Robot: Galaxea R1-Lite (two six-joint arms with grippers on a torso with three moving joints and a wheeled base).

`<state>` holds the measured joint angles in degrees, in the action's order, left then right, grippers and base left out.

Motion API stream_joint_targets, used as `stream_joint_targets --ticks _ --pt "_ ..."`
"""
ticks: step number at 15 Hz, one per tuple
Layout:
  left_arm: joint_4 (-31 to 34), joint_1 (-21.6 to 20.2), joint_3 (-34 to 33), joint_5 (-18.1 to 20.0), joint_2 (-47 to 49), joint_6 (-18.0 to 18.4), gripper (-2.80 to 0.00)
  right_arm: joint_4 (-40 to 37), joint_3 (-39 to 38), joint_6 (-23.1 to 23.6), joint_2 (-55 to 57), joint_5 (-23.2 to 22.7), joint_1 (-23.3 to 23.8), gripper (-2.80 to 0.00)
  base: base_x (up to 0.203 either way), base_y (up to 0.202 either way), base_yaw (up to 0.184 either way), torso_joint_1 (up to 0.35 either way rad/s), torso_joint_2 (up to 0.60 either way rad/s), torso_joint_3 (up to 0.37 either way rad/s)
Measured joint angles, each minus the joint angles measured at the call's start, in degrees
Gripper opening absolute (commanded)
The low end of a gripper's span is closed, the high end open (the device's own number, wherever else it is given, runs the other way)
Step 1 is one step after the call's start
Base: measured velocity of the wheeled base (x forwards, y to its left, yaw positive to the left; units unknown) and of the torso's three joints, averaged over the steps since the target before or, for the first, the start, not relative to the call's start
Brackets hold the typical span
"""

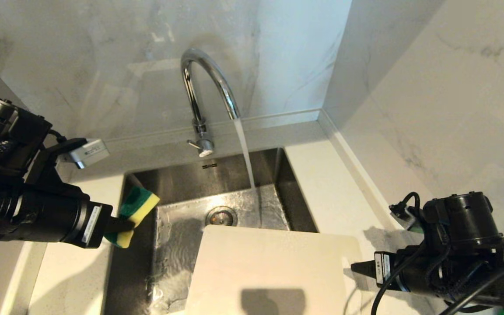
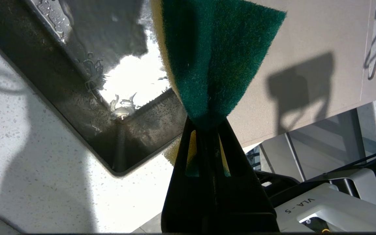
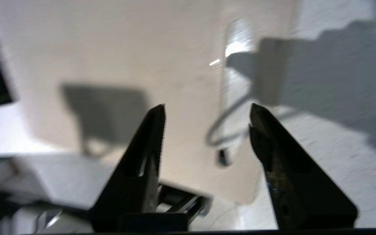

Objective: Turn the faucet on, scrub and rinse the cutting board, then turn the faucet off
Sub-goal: Put down the cleaning cloth

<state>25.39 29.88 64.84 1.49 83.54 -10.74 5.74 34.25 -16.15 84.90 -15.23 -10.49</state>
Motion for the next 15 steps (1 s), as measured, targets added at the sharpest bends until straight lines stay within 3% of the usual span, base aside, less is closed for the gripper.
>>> stream_joint_targets --ticks 3,7,15 --pt "0.06 0.07 -0.51 -0.01 -0.96 0.09 -2.8 -12.01 5.43 -3.25 -7.61 -1.73 -3.68 -2.8 0.0 0.0 0.0 0.0 0.0 0.0" --pt "0.04 0.02 -0.57 0.05 -1.96 0.11 -2.8 -30.07 15.39 -12.21 -21.47 -2.18 -6.64 -2.8 0.0 0.0 0.0 0.0 0.0 0.0" --pt "0.06 0.07 -2.63 -0.56 -4.3 0.11 -2.8 -75.94 41.02 -15.43 -44.97 -3.64 -7.28 -2.8 0.0 0.0 0.0 0.0 0.0 0.0"
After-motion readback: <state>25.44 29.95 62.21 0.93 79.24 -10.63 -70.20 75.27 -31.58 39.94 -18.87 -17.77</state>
